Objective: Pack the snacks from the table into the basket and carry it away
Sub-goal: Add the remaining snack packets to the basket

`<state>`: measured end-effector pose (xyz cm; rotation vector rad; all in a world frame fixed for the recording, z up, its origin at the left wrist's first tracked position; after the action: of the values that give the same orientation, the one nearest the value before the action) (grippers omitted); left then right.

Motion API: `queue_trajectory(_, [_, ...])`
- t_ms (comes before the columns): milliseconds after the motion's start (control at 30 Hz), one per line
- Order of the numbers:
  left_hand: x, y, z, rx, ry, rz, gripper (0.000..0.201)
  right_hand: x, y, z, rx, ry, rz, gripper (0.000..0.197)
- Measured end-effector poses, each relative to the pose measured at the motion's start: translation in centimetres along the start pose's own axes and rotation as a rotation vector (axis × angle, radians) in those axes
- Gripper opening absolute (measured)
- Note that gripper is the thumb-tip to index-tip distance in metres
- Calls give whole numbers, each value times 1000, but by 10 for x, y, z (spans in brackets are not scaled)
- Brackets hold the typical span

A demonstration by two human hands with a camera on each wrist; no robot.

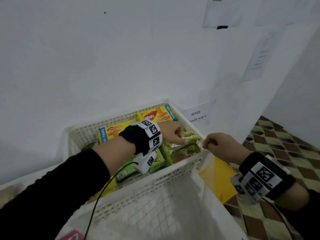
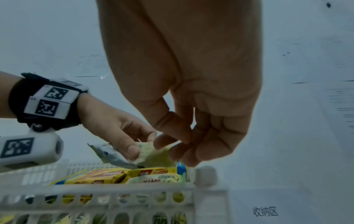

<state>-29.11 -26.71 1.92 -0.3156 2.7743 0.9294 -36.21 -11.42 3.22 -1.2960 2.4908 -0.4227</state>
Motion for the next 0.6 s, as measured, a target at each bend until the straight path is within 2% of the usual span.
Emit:
queue_trajectory(200, [24,9,40,166,-182,16,35,-7,9,12,-2,-42,-20,22])
queue_trajectory(267, [22,7,36,131,-190,38,23,-8,9,14,1,-47,-30,22])
queue_trajectory(300, [22,4,33,109,-185,45,25,-8,9,13,4,-44,-36,22])
queue_trajectory(400, [20,1,35,107,-178,66,47,-6,9,14,14,-39,-42,20])
queue_trajectory(500, [17,2,38,108,-172,107,53,-5,7,14,6,-22,-33,19])
queue_trajectory(600, [-4,11,14,99,-126,86,55,-7,-8,8,26,33,-63,21])
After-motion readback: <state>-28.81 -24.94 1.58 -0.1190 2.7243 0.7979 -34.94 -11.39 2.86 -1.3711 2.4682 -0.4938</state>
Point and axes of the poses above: each hand's wrist, its own x-axis towards the middle knuckle, its own z-axis out of the palm, y = z × x, the point moved 7 cm from there along x, towards the middle knuckle, and after that the axes turned 9 degrees about -x, right-handed, at the moved point
